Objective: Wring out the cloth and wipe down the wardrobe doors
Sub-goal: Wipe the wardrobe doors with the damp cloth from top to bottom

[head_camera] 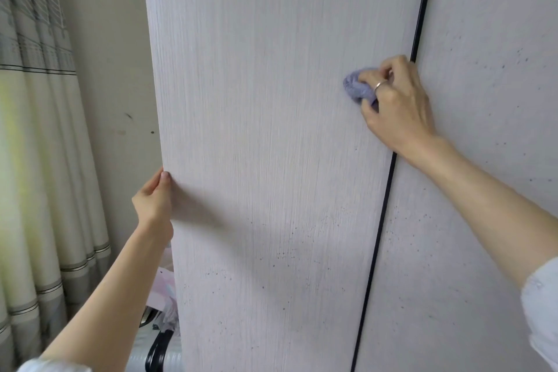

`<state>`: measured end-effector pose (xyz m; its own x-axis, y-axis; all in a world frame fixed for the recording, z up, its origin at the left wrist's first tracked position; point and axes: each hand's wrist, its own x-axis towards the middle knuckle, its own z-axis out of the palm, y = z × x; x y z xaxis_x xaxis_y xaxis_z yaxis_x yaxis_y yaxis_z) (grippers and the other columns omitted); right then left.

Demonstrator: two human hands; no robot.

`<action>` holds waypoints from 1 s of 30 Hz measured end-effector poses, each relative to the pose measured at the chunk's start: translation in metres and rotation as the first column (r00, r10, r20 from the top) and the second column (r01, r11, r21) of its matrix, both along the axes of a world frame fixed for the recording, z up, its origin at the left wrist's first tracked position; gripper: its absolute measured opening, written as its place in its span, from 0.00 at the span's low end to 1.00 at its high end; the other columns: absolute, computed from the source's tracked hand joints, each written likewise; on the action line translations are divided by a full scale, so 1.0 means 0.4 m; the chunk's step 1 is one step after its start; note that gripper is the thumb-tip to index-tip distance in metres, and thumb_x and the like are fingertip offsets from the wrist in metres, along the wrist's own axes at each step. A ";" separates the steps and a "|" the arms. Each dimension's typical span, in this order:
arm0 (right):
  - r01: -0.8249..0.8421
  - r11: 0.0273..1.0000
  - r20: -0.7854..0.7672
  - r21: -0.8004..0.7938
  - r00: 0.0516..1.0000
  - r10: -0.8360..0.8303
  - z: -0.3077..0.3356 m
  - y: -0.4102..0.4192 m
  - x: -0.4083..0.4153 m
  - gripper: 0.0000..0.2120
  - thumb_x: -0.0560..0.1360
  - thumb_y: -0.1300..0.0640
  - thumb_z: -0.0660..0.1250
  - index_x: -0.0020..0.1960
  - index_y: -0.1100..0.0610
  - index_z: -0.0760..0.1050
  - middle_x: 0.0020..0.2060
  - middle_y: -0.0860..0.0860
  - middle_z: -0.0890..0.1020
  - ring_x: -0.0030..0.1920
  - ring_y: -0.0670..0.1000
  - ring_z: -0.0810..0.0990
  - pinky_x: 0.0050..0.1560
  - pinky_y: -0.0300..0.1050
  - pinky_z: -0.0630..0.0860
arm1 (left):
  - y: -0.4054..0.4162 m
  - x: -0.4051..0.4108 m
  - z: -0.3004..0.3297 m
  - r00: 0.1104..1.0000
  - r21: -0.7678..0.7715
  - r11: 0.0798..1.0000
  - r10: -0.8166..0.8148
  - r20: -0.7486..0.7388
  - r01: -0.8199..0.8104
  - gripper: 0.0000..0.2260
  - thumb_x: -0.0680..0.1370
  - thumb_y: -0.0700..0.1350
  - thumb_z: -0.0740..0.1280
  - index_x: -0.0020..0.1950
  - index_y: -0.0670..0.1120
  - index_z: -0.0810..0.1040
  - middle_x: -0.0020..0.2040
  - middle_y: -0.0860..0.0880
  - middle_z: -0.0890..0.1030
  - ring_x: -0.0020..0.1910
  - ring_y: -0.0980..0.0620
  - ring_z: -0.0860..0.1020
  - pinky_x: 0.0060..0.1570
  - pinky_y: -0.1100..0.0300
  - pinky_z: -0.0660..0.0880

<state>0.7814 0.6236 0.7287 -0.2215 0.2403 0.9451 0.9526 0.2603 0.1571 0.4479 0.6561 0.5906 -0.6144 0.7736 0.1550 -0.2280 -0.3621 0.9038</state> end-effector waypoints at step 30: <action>0.066 0.990 0.448 -0.128 0.894 -0.002 -0.700 -0.017 0.071 0.21 0.61 0.69 0.71 0.50 0.54 0.70 0.39 0.53 0.72 0.37 0.55 0.71 0.39 0.48 0.62 | 0.001 -0.010 -0.113 1.000 -0.014 1.000 -0.011 -0.029 0.011 0.15 0.81 0.44 0.61 0.67 0.44 0.73 0.54 0.53 0.76 0.57 0.54 0.73 0.63 0.62 0.68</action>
